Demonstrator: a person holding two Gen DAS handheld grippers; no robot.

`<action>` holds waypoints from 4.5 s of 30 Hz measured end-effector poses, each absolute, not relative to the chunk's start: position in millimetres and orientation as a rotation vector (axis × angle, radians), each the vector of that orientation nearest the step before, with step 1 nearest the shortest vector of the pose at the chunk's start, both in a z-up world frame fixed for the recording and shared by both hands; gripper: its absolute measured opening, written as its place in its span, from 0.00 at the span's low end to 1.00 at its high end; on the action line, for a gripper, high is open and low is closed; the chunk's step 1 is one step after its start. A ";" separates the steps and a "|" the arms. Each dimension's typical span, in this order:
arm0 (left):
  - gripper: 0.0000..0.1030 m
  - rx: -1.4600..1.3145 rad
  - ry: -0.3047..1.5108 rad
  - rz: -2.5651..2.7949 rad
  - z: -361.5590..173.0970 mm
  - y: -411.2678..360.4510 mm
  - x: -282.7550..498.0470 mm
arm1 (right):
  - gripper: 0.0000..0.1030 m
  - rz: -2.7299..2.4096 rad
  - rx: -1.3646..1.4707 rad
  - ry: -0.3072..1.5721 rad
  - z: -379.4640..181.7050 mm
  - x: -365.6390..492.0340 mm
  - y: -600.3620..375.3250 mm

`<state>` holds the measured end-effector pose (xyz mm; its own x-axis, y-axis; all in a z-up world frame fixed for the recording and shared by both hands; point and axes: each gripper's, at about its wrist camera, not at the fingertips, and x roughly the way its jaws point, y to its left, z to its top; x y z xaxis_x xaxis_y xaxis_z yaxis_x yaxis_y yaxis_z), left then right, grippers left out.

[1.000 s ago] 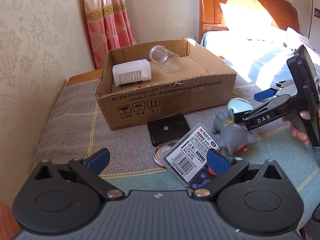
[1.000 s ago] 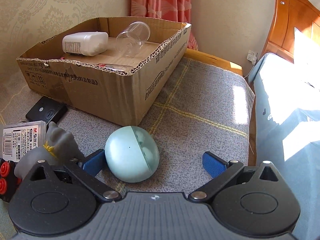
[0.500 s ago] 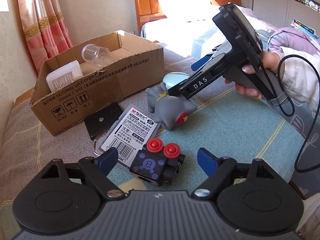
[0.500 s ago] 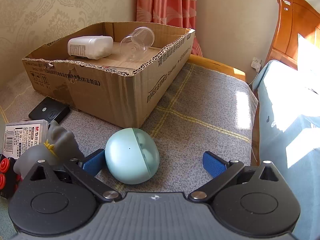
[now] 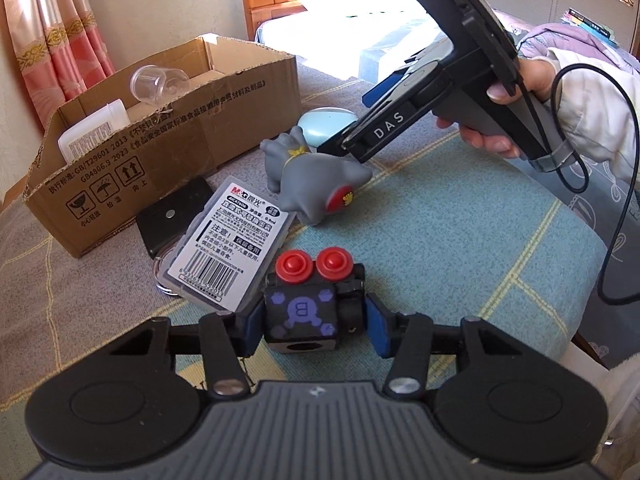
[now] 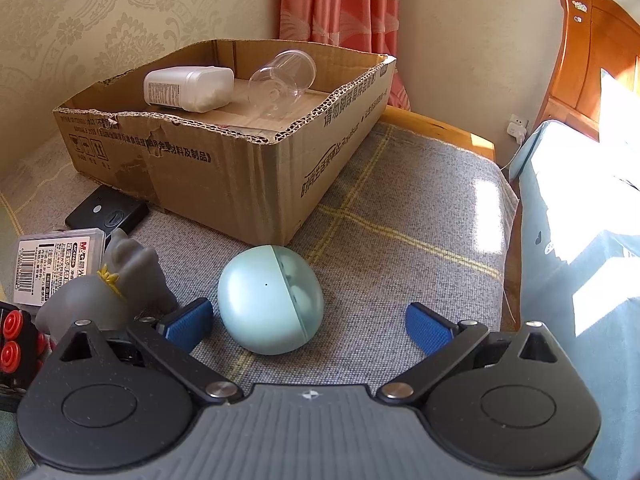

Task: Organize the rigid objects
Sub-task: 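Grasp the purple block with the left tool while the right tool grasps the pale blue case, then lift the purple block and pale blue case with both tools toward the box, then lower the pale blue case into the box and open the right tool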

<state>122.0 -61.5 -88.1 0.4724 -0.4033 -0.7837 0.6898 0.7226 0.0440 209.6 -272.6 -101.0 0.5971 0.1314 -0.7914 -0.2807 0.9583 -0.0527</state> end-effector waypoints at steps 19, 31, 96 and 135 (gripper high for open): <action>0.50 0.259 0.884 -0.541 -87.6 -28.5 119.3 | 0.61 0.437 -0.262 0.883 -91.3 202.8 -251.7; 0.50 0.227 0.877 -0.458 -88.3 -22.7 125.0 | 0.56 0.203 -0.173 0.901 -87.9 170.5 -249.4; 0.48 0.182 0.844 -0.357 -76.5 -16.4 124.7 | 0.56 0.159 -0.171 0.908 -75.0 123.3 -241.1; 0.49 0.082 0.799 -0.243 -44.9 45.0 154.8 | 0.81 0.185 -0.195 0.834 -14.4 306.9 -194.4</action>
<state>154.8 45.0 -44.9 0.6714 -0.1843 -0.7178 0.2459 0.9691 -0.0187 306.9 -194.4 -14.4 0.6582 0.0864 -0.7479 -0.2387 0.9661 -0.0985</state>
